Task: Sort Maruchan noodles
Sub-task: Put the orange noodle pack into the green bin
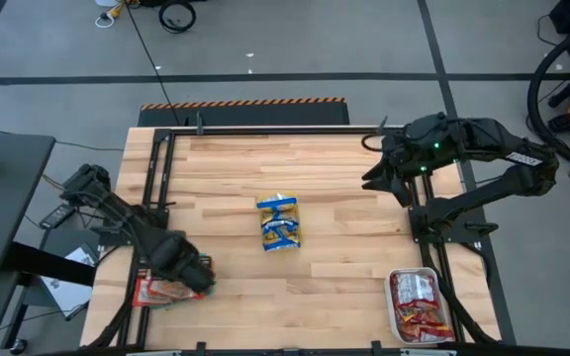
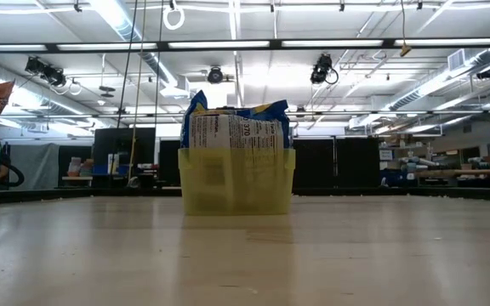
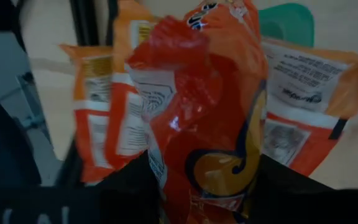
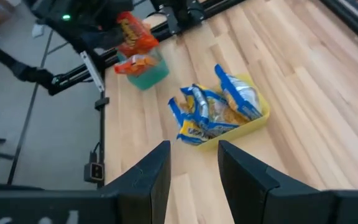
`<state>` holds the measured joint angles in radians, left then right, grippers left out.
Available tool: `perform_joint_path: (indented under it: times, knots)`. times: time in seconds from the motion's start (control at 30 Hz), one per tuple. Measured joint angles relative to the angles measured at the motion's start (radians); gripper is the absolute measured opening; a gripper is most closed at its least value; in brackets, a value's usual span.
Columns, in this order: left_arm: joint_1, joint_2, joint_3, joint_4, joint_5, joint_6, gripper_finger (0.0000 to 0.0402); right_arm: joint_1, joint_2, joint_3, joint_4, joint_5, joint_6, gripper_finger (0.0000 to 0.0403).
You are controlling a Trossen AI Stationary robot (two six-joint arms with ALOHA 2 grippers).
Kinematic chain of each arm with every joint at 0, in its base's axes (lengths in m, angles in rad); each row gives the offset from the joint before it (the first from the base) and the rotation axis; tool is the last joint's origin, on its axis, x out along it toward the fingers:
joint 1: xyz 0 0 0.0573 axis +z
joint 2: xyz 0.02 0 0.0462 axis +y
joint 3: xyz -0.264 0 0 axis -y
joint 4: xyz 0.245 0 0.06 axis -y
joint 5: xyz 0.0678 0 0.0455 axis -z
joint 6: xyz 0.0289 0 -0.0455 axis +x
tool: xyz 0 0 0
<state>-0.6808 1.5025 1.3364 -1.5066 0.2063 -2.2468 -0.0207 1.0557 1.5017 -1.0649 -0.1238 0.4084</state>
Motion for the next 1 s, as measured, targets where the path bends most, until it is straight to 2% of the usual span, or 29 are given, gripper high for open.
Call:
perform_joint_path:
  times: [0.1, 0.17, 0.23, 0.37, 0.5, 0.63, 0.7, 0.83, 0.9, 1.0]
  knots:
    - [0.055, 0.001, -0.05, 0.083, 0.04, -0.003, 0.0163, 0.03, 0.0, 0.0, -0.001, 0.0, 0.018, 0.0138]
    - [0.085, 0.001, -0.098, 0.18, 0.129, 0.024, 0.0163, 0.054, 0.0, 0.0, -0.009, 0.0, 0.037, 0.0138]
    - [0.092, 0.002, -0.146, 0.259, 0.177, 0.039, 0.0163, 0.082, 0.0, 0.0, -0.025, 0.001, 0.05, 0.0138]
    - [0.09, 0.0, -0.218, 0.299, 0.142, 0.0, 0.0163, 0.148, 0.0, 0.0, -0.053, 0.04, 0.068, 0.0138]
    - [0.091, -0.001, -0.259, 0.298, 0.05, -0.05, 0.0163, 0.208, 0.0, 0.0, -0.067, 0.096, 0.089, 0.0138]
    - [0.101, 0.001, -0.298, 0.369, 0.041, -0.034, 0.0163, 0.255, 0.0, 0.0, -0.076, 0.133, 0.102, 0.0138]
    - [0.1, 0.001, -0.299, 0.408, 0.029, 0.041, 0.0163, 0.273, 0.0, 0.0, -0.087, 0.134, 0.114, 0.0138]
    - [0.101, 0.004, -0.299, 0.517, 0.011, 0.296, 0.0172, 0.302, 0.0, 0.0, -0.092, 0.134, 0.116, 0.0138]
    - [0.102, 0.004, -0.299, 0.537, 0.014, 0.456, 0.0181, 0.309, 0.0, 0.0, -0.092, 0.134, 0.116, 0.0138]
    - [0.091, 0.004, -0.299, 0.586, 0.039, 0.785, 0.0186, 0.315, 0.0, 0.0, -0.092, 0.134, 0.117, 0.0138]
